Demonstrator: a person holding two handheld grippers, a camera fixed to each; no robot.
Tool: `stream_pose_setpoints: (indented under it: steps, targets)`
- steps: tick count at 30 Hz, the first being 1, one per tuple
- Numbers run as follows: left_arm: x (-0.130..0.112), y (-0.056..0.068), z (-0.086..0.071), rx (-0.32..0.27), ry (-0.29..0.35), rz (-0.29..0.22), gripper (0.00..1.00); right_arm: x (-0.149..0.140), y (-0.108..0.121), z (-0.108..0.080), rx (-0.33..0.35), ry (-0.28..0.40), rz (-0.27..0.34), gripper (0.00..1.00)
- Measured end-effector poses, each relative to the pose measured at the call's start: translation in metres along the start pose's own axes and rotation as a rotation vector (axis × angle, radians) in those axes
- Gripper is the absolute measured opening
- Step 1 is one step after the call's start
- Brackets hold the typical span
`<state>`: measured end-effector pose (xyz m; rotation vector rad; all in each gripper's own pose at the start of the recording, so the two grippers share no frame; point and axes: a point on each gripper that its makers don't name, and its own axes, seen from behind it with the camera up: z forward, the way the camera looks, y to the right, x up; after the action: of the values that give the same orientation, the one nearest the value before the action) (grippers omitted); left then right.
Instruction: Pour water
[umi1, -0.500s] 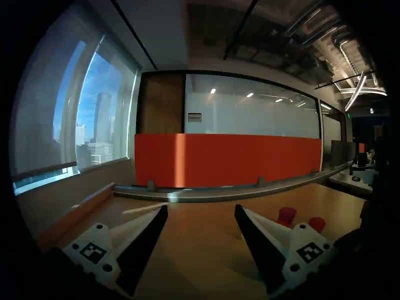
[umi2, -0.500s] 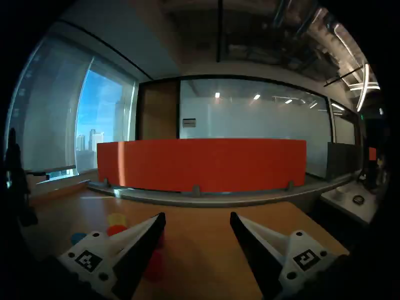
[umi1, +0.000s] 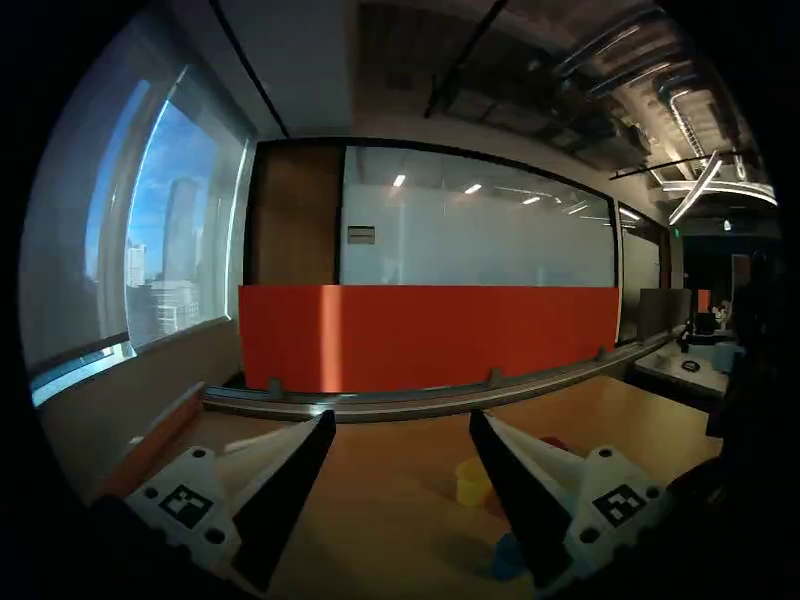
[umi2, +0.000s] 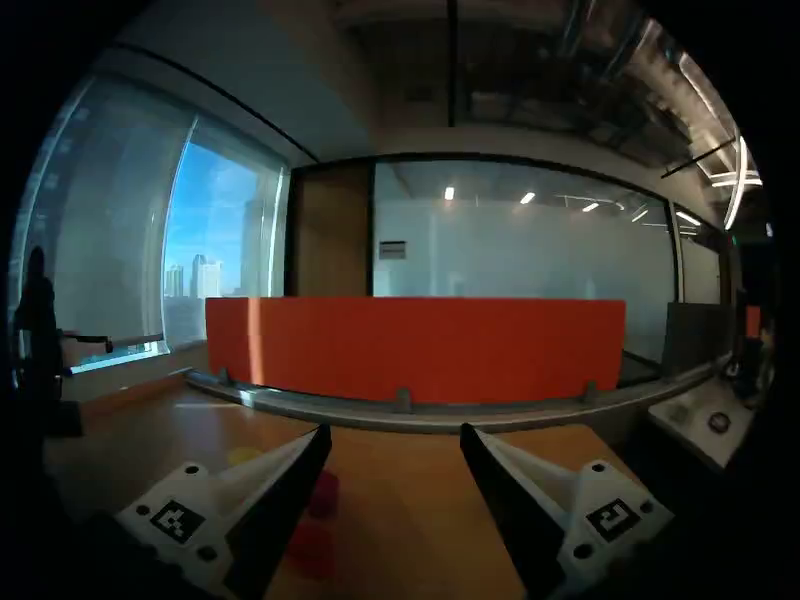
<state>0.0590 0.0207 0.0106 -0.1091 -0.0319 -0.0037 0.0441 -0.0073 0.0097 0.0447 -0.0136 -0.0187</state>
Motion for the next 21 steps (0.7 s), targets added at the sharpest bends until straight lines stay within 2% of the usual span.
stream_pose_setpoints:
  steps: [6,9,15,21]
  targets:
    - [0.010,0.004,0.001,-0.028,0.009,0.007,1.00,0.000,-0.002,0.002,0.016,-0.008,-0.003,1.00]
    - [0.013,0.011,0.000,-0.058,0.011,0.000,1.00,0.001,-0.009,0.003,0.052,-0.010,-0.007,1.00]
    - [0.018,0.023,-0.002,-0.145,0.024,-0.057,1.00,0.007,-0.032,0.004,0.171,-0.017,0.000,1.00]
    - [0.018,0.040,-0.007,-0.248,0.015,-0.055,1.00,0.018,-0.062,-0.001,0.321,-0.018,0.002,1.00]
